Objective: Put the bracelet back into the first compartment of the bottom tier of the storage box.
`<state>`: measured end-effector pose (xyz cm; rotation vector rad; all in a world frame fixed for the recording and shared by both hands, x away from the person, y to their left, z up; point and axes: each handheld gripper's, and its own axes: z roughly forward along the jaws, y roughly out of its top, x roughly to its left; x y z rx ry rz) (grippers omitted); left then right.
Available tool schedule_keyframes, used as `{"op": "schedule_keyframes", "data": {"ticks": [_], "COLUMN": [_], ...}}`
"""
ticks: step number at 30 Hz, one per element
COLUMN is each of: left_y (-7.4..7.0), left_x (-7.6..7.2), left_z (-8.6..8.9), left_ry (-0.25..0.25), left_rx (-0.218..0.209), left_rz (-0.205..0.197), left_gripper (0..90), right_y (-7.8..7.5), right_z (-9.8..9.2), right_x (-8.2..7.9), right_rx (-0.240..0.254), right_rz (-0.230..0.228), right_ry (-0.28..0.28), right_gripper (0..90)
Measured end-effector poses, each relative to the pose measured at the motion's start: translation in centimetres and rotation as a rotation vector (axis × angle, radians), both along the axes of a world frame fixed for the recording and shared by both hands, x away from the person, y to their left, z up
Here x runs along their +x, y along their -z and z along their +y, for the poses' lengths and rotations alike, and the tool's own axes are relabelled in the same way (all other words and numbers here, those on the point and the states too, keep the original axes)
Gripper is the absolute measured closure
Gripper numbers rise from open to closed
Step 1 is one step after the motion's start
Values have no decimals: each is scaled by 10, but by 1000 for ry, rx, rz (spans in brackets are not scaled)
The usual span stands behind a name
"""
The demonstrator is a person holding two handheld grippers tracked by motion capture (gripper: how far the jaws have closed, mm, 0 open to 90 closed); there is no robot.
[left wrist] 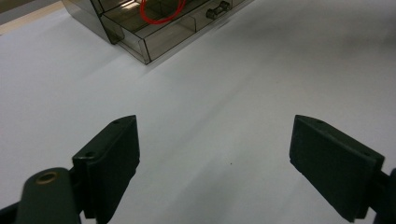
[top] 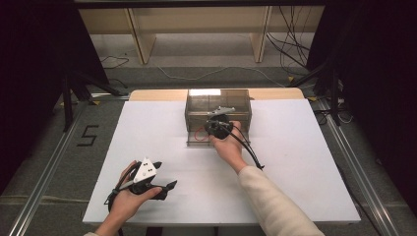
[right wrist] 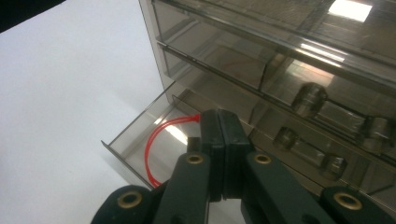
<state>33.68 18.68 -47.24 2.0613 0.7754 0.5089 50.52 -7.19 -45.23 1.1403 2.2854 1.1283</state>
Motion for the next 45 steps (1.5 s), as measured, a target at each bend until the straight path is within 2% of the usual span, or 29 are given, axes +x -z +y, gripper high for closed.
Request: {"op": "schedule_keyframes", "data": {"ticks": [24,26,27,29,30,31,32,33,34,35,36,37,38,39,40,42,45], "left_y": [0,0,0,0,0,0,0,1,1,0,0,1,1,1,1,1,1], "left_x": [0,0,0,0,0,0,0,-1,-1,-1,-1,-1,-1,-1,-2,-2,-2], "left_z": [0,0,0,0,0,1,1,1,1,2,2,2,2,2,2,2,1], "left_ry": [2,3,3,3,3,2,1,-2,-3,-5,-6,-7,-9,-10,-11,-13,-8], "left_rx": [0,0,0,-1,-2,-2,-1,-5,-5,-6,-7,-7,-10,-9,-9,-11,-12], "left_rz": [0,-1,-1,0,0,0,-1,-1,-1,-2,-2,-2,-1,0,1,2,8], "left_gripper": [161,161,161,161,161,161,161,161,161,161,161,161,161,161,161,161,161], "right_y": [14,15,17,17,17,12,12,9,2,2,-2,-9,-9,-14,-14,-17,-17], "right_z": [11,12,14,14,13,9,9,6,-4,-4,-11,-29,-29,-50,-50,-72,-104], "right_x": [4,5,4,3,2,-2,-2,-5,-14,-14,-18,-27,-27,-38,-38,-50,-69], "right_rx": [-33,-36,-48,-52,-48,-39,-39,-23,-16,-16,-20,-12,-12,0,0,-9,10], "right_rz": [23,33,36,45,55,65,65,75,71,71,73,95,95,103,103,102,122], "right_ry": [-9,-22,-27,-32,-39,-42,-42,-46,-60,-60,-65,-90,-90,-120,-120,-129,-131], "right_gripper": [900,884,814,799,774,693,693,671,577,577,511,443,443,340,340,290,245]}}
